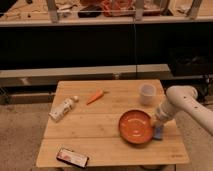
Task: Drag the ceramic bowl in a circle
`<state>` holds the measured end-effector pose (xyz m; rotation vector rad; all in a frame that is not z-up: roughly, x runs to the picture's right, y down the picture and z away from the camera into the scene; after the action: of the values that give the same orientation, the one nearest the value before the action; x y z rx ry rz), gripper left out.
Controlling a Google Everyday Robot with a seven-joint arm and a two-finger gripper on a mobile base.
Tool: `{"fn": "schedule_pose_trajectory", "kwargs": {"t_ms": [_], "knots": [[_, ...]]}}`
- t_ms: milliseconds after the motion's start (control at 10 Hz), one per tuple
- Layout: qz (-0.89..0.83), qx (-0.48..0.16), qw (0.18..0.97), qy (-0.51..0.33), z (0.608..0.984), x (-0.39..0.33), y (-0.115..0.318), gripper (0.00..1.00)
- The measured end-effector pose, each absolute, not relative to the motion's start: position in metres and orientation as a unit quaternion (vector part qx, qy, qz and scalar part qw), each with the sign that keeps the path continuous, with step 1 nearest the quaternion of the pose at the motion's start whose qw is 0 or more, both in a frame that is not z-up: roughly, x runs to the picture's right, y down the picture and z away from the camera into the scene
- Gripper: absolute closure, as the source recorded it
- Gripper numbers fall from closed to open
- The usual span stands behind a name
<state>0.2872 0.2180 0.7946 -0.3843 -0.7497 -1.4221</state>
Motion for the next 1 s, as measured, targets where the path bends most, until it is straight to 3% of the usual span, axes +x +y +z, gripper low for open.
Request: {"fn": "schedule_pose_trajectory", "kwargs": {"t_ms": [600, 1000], "knots": [[-0.686, -0.155, 0.627, -0.336, 0.752, 0.224, 0.264, 1.0], [-0.727, -0.135, 0.575, -0.351, 0.753, 0.158, 0.266, 1.0]]}}
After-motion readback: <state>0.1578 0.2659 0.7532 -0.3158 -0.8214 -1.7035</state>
